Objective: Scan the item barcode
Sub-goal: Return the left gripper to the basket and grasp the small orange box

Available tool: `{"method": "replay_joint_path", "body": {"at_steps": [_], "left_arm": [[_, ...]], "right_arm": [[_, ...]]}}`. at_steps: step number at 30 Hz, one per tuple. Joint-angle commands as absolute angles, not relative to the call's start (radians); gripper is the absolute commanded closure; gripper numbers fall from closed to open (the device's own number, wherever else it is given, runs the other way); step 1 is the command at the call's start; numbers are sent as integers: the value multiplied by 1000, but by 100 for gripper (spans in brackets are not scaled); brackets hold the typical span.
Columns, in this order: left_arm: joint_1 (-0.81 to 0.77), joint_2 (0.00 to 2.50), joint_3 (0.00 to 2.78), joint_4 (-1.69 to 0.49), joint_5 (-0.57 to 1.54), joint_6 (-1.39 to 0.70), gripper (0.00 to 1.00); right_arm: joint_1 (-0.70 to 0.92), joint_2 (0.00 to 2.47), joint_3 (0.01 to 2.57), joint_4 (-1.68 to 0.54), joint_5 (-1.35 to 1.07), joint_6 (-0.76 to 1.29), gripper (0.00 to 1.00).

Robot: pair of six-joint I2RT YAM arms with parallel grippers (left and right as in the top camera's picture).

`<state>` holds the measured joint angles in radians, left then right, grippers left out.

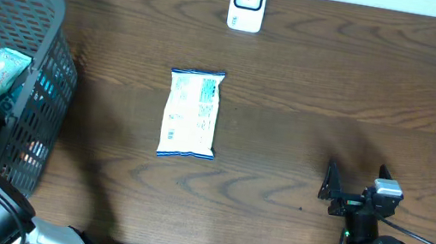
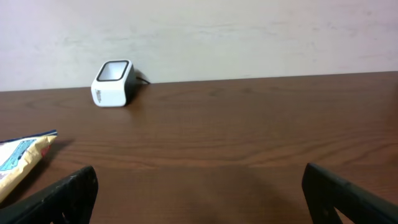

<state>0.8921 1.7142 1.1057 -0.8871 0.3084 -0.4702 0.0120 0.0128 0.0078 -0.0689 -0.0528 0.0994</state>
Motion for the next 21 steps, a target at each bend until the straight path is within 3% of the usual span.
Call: {"method": "replay_joint_path", "body": {"at_steps": [1,13,17,21], "left_arm": [[891,1600,1240,-936,307,-457,64],[861,1205,1469,-925,375,-541,64],[730,1081,1468,-897,374,-560,64],[492,1018,1468,-841,353,-599,64]], "right_arm": [[20,8,6,-71,-51,111,1],[20,8,6,-71,-51,111,1],[20,7,6,-71,-51,111,1],[20,7,6,-71,-51,111,1]]}}
